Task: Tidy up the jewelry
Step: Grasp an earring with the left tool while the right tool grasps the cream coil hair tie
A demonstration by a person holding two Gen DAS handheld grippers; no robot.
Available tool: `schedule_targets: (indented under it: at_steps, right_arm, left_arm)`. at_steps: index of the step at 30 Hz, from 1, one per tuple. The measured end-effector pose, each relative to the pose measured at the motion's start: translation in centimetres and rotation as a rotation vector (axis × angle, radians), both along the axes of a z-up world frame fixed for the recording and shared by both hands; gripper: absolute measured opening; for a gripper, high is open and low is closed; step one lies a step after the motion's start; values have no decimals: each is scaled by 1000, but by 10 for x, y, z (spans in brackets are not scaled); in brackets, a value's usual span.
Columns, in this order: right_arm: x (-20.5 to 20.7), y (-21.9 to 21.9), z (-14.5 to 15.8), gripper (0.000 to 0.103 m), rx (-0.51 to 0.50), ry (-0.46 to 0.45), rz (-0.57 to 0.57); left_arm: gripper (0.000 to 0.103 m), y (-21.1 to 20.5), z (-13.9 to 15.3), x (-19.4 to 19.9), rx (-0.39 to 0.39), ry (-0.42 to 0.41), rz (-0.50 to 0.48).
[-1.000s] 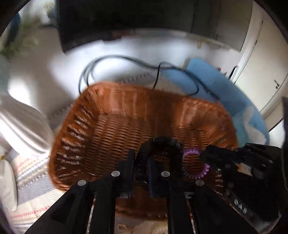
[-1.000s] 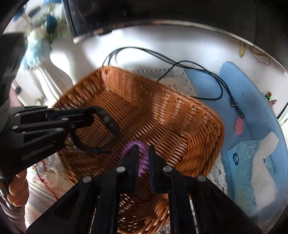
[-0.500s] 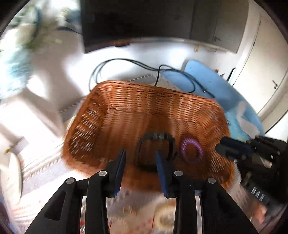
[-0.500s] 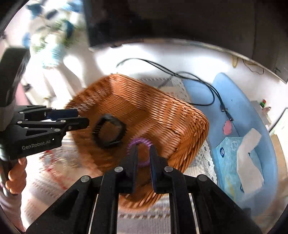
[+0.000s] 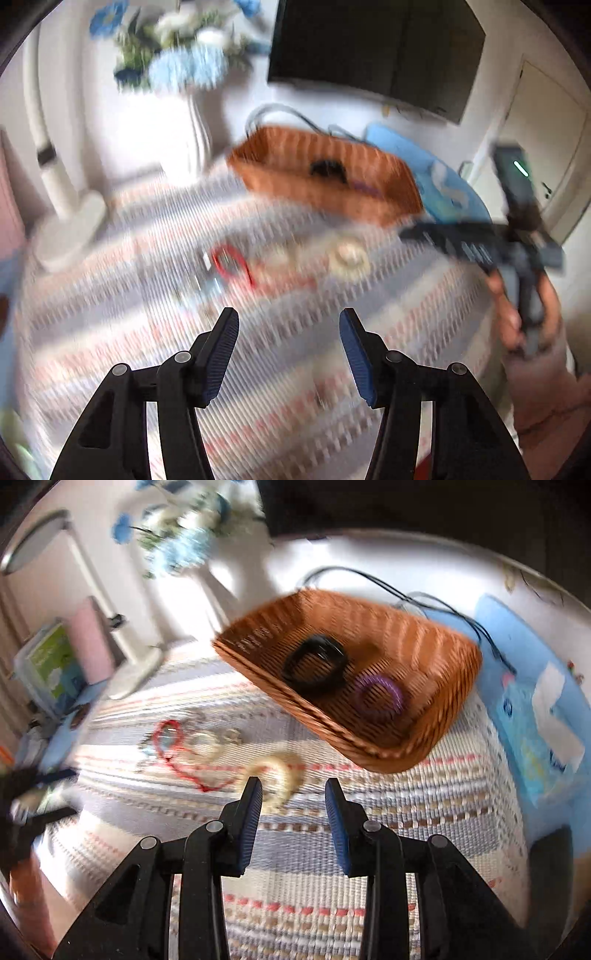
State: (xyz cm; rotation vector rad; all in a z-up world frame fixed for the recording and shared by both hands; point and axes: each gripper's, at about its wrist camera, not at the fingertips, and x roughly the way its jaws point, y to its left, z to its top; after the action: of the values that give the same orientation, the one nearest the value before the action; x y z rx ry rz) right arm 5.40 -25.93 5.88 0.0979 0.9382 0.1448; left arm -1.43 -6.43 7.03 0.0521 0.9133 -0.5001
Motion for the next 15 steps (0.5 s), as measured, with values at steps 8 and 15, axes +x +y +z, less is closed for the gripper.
schedule_targets:
  at_steps: [8,15]
  right_arm:
    - [22,-6,-32,37,13,51,-64]
    - [34,6,-43,37,-47,46,-59]
  left_arm:
    - [53,-9,-60,-15,-26,152,34]
    - [38,-28,-71,-21,56,168,77]
